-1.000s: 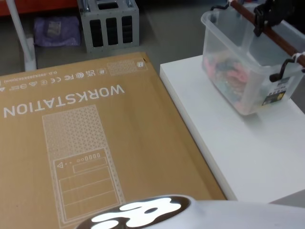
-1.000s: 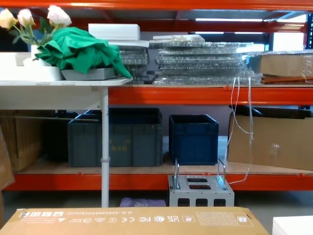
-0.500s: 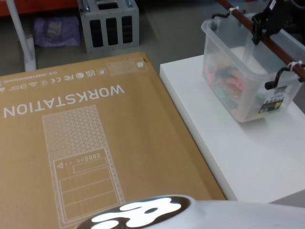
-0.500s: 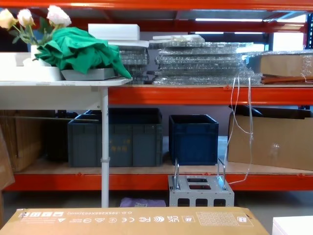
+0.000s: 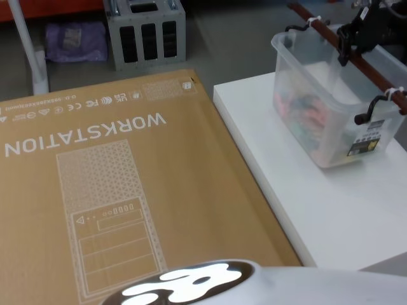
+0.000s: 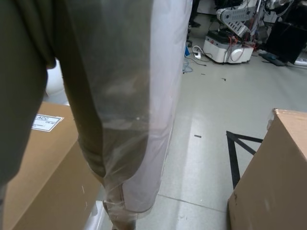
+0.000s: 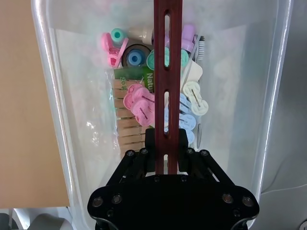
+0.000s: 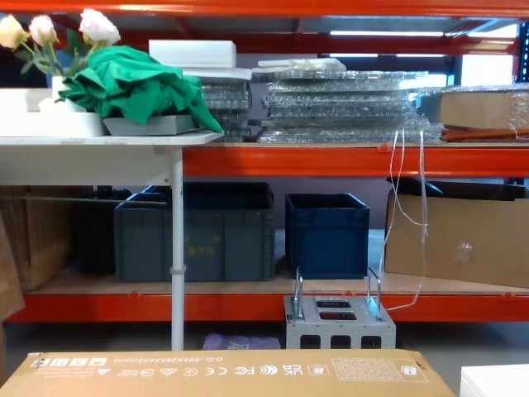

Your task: Use one hand to grasp the basket and place it at the designated location.

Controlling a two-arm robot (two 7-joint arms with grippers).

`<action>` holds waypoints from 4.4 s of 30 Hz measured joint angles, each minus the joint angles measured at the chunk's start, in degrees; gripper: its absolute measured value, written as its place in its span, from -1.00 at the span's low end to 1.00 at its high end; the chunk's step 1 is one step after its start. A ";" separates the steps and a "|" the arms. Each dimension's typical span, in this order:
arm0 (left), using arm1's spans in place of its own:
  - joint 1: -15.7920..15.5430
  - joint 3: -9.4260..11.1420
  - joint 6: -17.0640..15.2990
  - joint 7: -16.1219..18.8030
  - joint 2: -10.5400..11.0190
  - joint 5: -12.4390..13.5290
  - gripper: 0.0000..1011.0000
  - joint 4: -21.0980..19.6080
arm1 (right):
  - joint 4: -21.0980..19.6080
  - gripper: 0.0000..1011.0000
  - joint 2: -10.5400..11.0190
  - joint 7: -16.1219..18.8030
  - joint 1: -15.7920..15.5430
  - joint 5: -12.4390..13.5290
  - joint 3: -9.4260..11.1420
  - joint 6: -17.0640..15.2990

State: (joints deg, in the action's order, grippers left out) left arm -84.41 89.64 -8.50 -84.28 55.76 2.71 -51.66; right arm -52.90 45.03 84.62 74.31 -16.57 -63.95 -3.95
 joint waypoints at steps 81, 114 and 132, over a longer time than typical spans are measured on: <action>0.00 0.00 0.00 0.00 0.00 0.00 -1.00 0.01 | 0.74 0.98 1.01 1.29 1.79 1.99 1.14 3.09; 0.00 0.00 0.00 0.00 0.00 0.00 -1.00 -0.01 | -9.47 0.98 7.46 0.26 2.25 4.24 6.00 -0.52; 0.00 0.00 0.00 0.00 0.00 0.00 -1.00 0.00 | -9.51 0.98 7.48 0.44 2.24 4.17 6.08 -0.58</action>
State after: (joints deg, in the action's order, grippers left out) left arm -84.40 89.64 -8.50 -84.28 55.76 2.71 -51.66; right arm -62.41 52.51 85.06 76.55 -12.40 -57.88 -4.53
